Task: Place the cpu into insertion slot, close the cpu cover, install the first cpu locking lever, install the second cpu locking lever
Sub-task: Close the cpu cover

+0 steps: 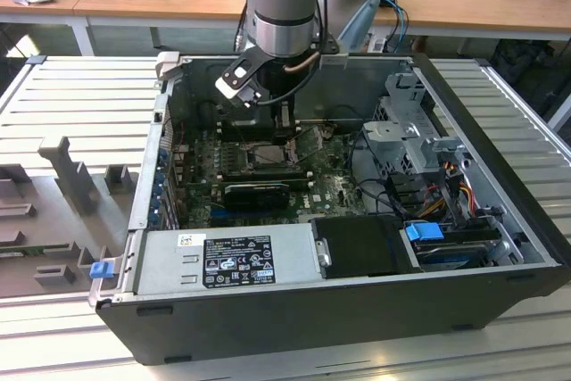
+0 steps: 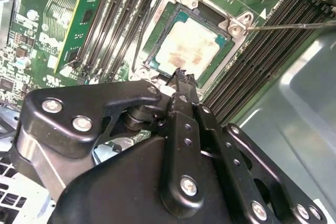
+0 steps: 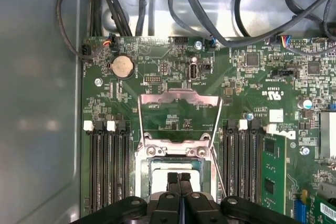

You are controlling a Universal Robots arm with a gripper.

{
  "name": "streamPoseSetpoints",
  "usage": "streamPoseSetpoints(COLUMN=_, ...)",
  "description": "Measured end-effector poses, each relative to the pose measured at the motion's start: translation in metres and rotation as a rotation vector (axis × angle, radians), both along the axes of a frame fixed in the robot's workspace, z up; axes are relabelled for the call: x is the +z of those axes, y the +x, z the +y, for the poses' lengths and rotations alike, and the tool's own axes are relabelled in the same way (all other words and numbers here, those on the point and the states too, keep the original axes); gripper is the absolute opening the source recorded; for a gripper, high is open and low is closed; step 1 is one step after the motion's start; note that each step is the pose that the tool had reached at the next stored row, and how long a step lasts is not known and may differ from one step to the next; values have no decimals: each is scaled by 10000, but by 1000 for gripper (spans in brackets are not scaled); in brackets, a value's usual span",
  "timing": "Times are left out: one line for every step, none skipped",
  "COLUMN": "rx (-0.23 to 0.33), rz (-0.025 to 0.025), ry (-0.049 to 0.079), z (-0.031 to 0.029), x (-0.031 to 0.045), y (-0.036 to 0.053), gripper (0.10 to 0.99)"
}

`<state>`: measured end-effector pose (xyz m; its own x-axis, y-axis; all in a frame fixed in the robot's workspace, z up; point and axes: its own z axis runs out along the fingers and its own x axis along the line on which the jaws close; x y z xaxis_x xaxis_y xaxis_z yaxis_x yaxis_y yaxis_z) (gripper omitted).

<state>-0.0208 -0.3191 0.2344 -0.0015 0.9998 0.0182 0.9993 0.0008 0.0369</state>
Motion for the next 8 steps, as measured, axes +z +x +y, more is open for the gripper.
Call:
streamPoseSetpoints(rx=1, rz=1, ry=-1, z=0, x=0, y=8, gripper=106)
streamPoseSetpoints(rx=1, rz=1, ry=-1, z=0, x=0, y=13, gripper=106)
streamPoseSetpoints(rx=1, rz=0, ry=0, z=0, x=0, y=23, gripper=106)
streamPoseSetpoints(rx=1, rz=1, ry=-1, z=0, x=0, y=32, gripper=106)
streamPoseSetpoints(rx=1, rz=1, ry=-1, z=0, x=0, y=44, gripper=106)
streamPoseSetpoints(rx=1, rz=1, ry=-1, z=0, x=1, y=57, gripper=106)
streamPoseSetpoints(rx=2, rz=0, ry=1, z=0, x=1, y=61, gripper=106)
streamPoseSetpoints(rx=0, rz=1, ry=-2, z=0, x=7, y=61, gripper=106)
